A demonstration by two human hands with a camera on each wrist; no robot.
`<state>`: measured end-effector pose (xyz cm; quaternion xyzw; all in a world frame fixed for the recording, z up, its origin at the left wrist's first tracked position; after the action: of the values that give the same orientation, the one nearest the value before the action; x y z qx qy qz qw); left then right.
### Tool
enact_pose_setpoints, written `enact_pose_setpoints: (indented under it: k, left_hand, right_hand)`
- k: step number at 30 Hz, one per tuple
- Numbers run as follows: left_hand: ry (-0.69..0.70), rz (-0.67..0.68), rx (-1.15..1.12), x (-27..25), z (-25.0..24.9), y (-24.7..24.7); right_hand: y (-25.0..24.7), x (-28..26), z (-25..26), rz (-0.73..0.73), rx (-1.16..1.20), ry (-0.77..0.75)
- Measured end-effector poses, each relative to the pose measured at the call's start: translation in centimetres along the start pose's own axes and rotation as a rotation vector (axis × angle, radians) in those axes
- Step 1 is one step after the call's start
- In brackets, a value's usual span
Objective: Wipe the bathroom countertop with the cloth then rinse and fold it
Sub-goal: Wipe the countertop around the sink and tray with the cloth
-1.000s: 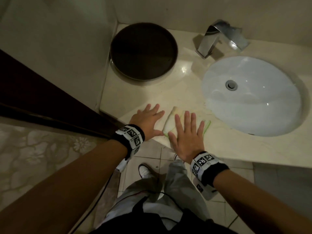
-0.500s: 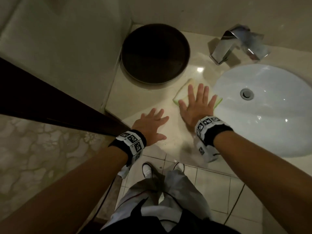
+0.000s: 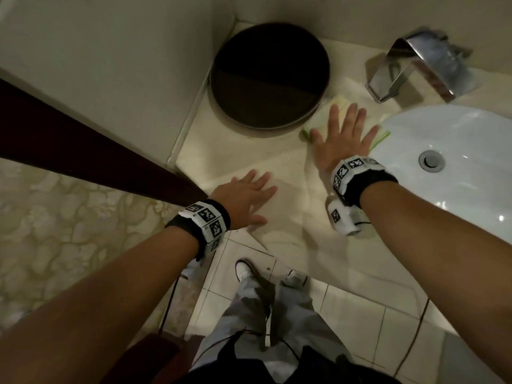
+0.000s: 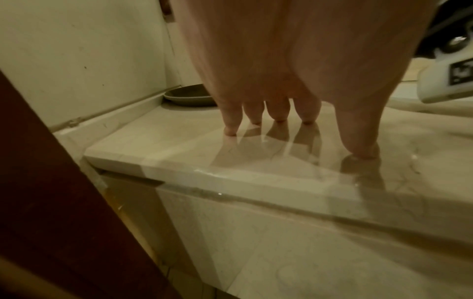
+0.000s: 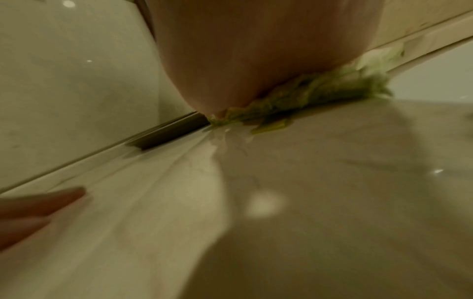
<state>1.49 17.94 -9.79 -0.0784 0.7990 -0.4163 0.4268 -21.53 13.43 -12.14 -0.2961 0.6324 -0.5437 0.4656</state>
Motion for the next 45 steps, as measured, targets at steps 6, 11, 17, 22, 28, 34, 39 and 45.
enact_pose_setpoints:
  k: [6, 11, 17, 22, 28, 34, 39, 45]
  left_hand:
    - [-0.023, -0.025, -0.037, -0.2, -0.1, -0.1]
    - [-0.041, -0.055, -0.085, -0.2, -0.1, -0.1]
    - [-0.05, -0.039, -0.119, -0.2, -0.3, 0.0]
    - [-0.047, -0.06, -0.164, -0.5, -0.4, -0.1]
    - [-0.127, -0.24, -0.338, -1.8, 1.5, -0.6]
    - [-0.192, -0.397, -0.492, -3.6, 4.3, -1.3]
    - [-0.171, -0.481, -0.474, -5.4, 5.5, -1.2]
    - [-0.245, -0.588, -0.466, -7.9, 7.3, -1.0]
  right_hand:
    - [1.6, -7.2, 1.7, 0.027, -0.074, -0.182]
    - [3.2, -14.2, 2.6, 0.108, -0.065, -0.329]
    - [5.0, -19.1, 2.5, 0.059, -0.087, -0.464]
    - [4.8, -19.0, 2.4, 0.04, -0.074, -0.466]
    - [4.8, -19.0, 2.8, 0.005, -0.097, -0.422]
    - [4.9, -18.0, 4.7, 0.009, -0.112, -0.405]
    - [4.3, -15.7, 10.1, 0.086, -0.143, -0.386]
    - [3.1, -11.7, 17.9, 0.113, -0.174, -0.454]
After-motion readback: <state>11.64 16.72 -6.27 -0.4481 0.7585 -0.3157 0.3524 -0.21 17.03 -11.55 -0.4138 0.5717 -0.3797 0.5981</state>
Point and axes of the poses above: each hand's wrist, its own x-axis towards the middle knuckle, its own y-axis out of the palm, z = x × y, the point moved 6 cm from there along x, towards the middle knuckle, and after that the axes turned 7 degrees about -x, right-handed, at the moved point
